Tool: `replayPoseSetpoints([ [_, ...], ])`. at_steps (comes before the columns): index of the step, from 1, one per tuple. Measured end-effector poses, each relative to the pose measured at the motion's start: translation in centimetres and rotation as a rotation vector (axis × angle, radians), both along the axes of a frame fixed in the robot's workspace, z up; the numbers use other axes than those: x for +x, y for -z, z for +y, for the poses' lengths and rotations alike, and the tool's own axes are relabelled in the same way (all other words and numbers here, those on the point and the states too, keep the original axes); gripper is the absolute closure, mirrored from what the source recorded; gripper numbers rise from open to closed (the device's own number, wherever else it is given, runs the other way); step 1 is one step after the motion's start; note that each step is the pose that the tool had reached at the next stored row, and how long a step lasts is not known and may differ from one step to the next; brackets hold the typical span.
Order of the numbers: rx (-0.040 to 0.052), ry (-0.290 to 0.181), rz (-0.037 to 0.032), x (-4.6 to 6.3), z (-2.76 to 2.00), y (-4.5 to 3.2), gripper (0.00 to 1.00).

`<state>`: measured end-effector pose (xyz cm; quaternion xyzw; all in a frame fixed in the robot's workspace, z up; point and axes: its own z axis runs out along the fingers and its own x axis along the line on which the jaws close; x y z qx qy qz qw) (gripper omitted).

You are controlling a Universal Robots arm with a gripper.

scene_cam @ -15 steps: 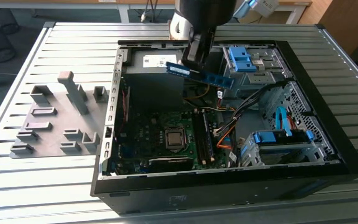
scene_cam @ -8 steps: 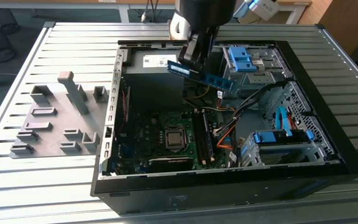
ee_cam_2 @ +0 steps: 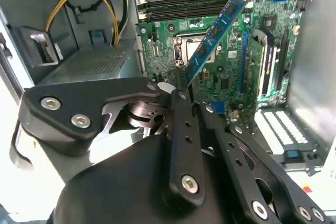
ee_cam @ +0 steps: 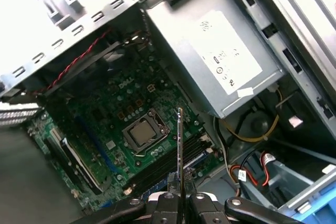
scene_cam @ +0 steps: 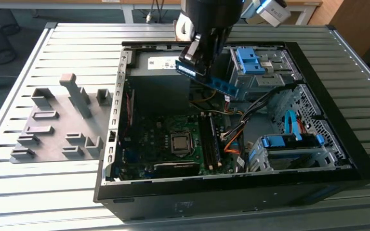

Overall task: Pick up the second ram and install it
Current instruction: 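Insert the second ram into the second slot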

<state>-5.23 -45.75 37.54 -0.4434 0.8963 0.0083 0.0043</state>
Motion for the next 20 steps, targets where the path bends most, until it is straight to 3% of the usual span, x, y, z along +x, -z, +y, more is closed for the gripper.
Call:
replayPoseSetpoints([
  [17, 0.0001, 0.303, -0.0001, 0.0, 0.01, 0.86, 0.86],
  [20, 0.0002, 0.314, 0.0001, -0.01, -0.24, 0.9, 0.86],
])
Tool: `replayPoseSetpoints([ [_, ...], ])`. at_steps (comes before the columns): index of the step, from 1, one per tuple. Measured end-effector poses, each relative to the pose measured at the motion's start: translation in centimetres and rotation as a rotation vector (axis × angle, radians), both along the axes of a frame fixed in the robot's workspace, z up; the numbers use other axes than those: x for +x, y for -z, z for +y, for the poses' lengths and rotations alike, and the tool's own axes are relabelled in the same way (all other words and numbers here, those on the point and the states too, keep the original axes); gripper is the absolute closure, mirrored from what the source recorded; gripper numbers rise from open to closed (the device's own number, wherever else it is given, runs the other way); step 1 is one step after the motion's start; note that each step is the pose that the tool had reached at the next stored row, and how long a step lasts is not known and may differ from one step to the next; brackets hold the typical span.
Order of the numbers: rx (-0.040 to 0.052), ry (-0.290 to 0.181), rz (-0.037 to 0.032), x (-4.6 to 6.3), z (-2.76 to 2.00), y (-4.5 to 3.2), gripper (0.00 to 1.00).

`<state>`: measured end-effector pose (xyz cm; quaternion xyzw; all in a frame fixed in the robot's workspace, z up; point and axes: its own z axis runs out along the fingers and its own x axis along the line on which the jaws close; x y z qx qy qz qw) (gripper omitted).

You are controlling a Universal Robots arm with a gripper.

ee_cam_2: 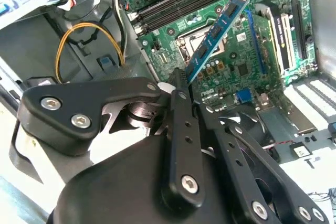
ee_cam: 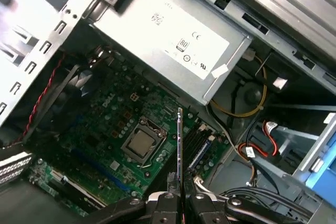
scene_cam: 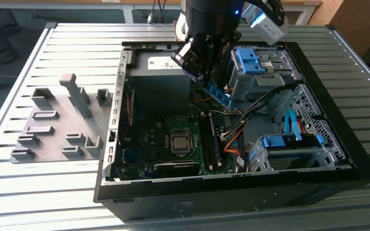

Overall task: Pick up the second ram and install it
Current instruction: 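Insert the second ram into the second slot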

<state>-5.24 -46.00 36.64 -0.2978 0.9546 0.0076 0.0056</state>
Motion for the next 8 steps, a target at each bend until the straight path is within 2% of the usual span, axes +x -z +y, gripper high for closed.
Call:
replayPoseSetpoints([
  [4, 0.0, 0.0, 0.0001, 0.0, -0.4, 0.0, 0.86],
  [8, 0.0, 0.021, 0.0001, 0.01, -0.44, 0.12, 0.86],
])
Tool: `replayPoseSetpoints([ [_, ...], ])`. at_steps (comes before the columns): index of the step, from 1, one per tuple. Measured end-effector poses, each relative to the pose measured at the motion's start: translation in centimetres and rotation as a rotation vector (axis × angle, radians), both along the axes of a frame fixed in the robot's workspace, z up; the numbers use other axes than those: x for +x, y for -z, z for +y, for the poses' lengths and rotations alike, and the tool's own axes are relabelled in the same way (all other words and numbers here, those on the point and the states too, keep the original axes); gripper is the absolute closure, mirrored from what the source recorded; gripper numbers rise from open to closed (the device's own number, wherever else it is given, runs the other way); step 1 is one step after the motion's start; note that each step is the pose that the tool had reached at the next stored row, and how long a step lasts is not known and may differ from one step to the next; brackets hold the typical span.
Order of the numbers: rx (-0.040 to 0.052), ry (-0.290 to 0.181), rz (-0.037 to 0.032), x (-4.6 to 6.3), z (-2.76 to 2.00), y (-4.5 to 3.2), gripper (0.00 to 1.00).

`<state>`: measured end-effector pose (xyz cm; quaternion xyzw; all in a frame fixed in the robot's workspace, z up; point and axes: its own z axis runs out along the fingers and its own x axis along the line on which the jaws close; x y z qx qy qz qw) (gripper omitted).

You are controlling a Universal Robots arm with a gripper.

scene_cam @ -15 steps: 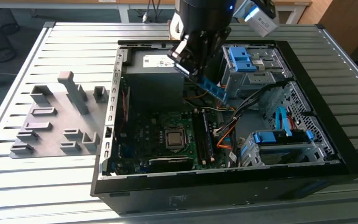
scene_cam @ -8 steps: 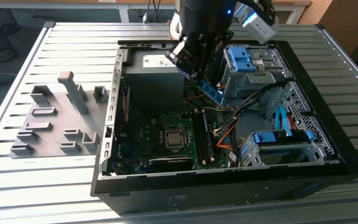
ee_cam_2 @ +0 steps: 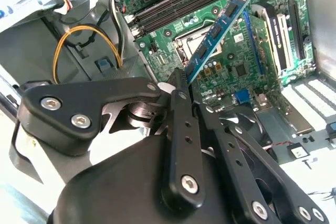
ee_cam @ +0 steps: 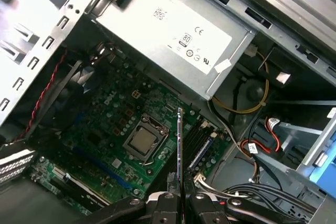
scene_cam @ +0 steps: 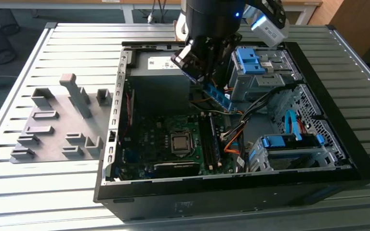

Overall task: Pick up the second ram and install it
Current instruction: 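Insert the second ram into the second slot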

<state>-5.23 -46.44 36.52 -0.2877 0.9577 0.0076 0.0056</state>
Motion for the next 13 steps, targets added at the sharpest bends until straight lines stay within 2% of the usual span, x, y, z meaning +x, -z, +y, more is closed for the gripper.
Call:
replayPoseSetpoints([
  [13, -0.0001, 0.237, 0.0001, 0.0, 0.0, 0.86, 0.86],
])
